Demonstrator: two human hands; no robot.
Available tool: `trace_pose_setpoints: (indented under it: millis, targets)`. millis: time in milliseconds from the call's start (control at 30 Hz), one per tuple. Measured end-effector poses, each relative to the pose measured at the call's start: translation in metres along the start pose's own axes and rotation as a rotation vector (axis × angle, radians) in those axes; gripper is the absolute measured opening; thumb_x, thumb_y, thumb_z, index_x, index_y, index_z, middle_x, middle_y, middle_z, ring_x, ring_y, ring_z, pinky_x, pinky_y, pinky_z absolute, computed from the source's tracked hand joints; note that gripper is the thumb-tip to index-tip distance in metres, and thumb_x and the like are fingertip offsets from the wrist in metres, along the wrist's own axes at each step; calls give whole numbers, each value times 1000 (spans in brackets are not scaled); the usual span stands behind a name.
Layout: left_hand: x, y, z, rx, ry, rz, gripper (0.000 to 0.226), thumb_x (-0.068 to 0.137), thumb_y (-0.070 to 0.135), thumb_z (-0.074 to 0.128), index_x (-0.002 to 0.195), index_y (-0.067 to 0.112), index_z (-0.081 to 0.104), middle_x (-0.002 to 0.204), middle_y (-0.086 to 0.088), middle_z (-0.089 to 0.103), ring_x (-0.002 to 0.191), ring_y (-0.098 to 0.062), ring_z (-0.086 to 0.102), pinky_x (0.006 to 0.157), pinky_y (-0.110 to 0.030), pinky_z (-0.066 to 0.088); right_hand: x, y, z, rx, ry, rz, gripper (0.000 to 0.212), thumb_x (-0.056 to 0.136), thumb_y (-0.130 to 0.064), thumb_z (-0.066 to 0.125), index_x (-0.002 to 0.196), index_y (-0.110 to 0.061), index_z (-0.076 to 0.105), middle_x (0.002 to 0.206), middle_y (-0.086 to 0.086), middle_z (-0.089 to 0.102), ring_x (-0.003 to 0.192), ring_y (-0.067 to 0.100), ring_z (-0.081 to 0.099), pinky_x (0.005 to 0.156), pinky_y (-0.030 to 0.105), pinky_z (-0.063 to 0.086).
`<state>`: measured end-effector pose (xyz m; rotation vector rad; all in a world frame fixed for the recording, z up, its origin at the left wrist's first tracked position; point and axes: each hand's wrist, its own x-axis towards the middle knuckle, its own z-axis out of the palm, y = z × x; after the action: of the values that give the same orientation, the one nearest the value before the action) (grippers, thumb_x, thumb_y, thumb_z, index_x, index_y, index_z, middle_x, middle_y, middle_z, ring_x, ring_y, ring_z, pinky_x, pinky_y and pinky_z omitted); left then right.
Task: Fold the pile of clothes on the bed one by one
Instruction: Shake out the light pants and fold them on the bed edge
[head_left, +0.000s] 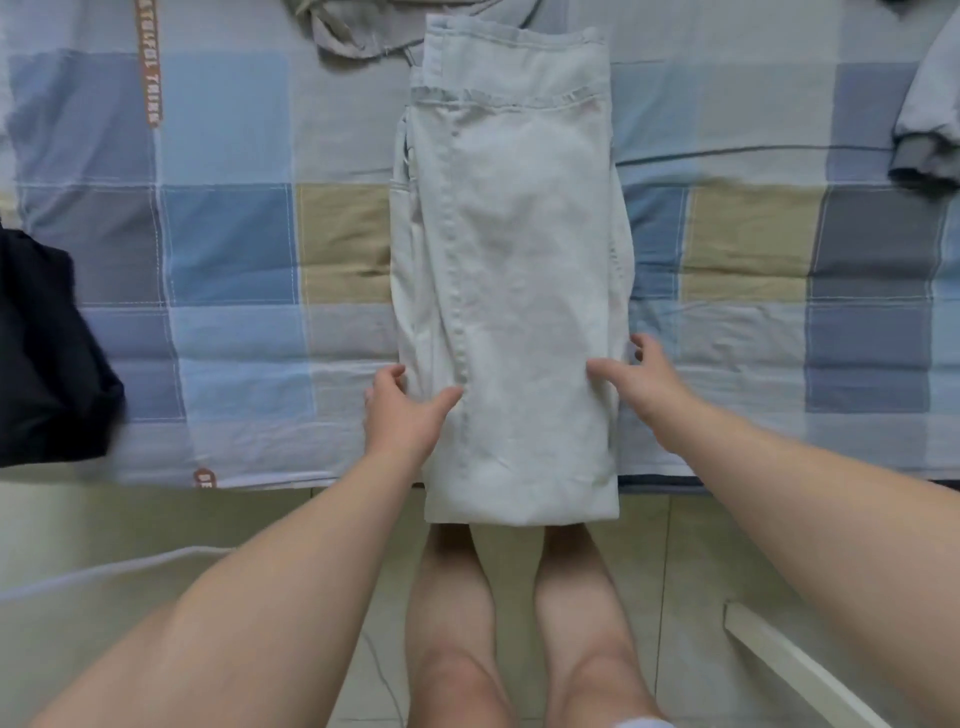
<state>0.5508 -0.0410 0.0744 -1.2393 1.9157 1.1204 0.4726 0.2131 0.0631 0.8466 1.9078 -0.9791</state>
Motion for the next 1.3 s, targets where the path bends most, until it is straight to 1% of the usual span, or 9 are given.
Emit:
trace_pose_setpoints:
  millis: [67, 233, 367, 567, 767, 933, 1033, 1167, 1300]
  targets:
    - [-8, -27, 8, -26, -19, -9, 80, 73, 40, 88, 134, 17, 41, 128, 1, 53, 119, -20, 54, 105, -44, 46, -3, 31, 5, -2, -45, 69, 93, 82, -35, 81, 154, -15, 26, 148, 6, 43, 129, 30, 50, 104, 43, 44]
    - [-26, -72, 25, -91, -218, -116, 72, 70, 32, 92, 128, 10, 54, 118, 2, 67, 103, -15, 66, 93, -33, 52, -20, 84, 24, 3, -208, 149, 102, 49, -50, 95, 135, -17, 51, 124, 3, 67, 105, 23, 69, 91, 42, 57]
    - [-40, -79, 23, -85, -271, -165, 52, 74, 25, 88, 121, 8, 70, 113, -5, 74, 101, -22, 71, 98, -40, 55, -43, 96, 25, 51, -209, 240, 61, 71, -36, 90, 121, -13, 65, 113, 5, 73, 97, 24, 72, 93, 42, 57]
    - [-88, -70, 0, -137, -309, -250, 48, 85, 30, 80, 125, 9, 65, 118, -4, 70, 103, -24, 68, 96, -38, 55, -111, 89, 8, 200, -190, 300, 29, 93, -22, 72, 118, -15, 59, 116, 8, 66, 97, 27, 66, 69, 38, 59]
    - [-158, -77, -26, -61, -353, -438, 58, 80, 37, 83, 125, 9, 59, 115, -7, 68, 97, -28, 68, 88, -44, 60, -192, 92, -13, 99, -210, 357, 29, 92, -20, 73, 117, -9, 64, 107, 10, 69, 82, 25, 68, 47, 26, 55]
    - [-192, -55, -51, -185, -394, -571, 38, 83, 34, 79, 111, 12, 66, 95, -4, 71, 81, -22, 67, 61, -30, 53, -230, 63, -31, 111, -218, 403, 23, 92, -21, 73, 103, -4, 62, 82, 11, 69, 53, 18, 68, 43, 21, 51]
    - [-193, -22, -62, -305, -323, -548, 10, 91, 22, 66, 98, 16, 63, 72, -2, 61, 56, -16, 53, 52, -24, 46, -230, 29, -43, 162, -207, 416, 22, 95, -25, 69, 107, -8, 61, 76, 9, 69, 44, 13, 64, 41, 19, 49]
    - [-175, 27, -72, -481, -101, -441, 22, 85, 13, 59, 107, 12, 65, 71, -7, 59, 44, -15, 47, 43, -20, 46, -215, -22, -52, 246, -227, 431, 16, 99, -26, 59, 105, -12, 60, 70, 7, 70, 40, 9, 58, 39, 16, 47]
    - [-148, 73, -78, -604, -78, -339, 13, 88, 13, 53, 96, 15, 62, 59, -1, 56, 34, -10, 45, 45, -18, 43, -189, -76, -57, 350, -202, 444, 21, 98, -27, 52, 96, -8, 63, 69, 4, 70, 42, 9, 55, 43, 15, 48]
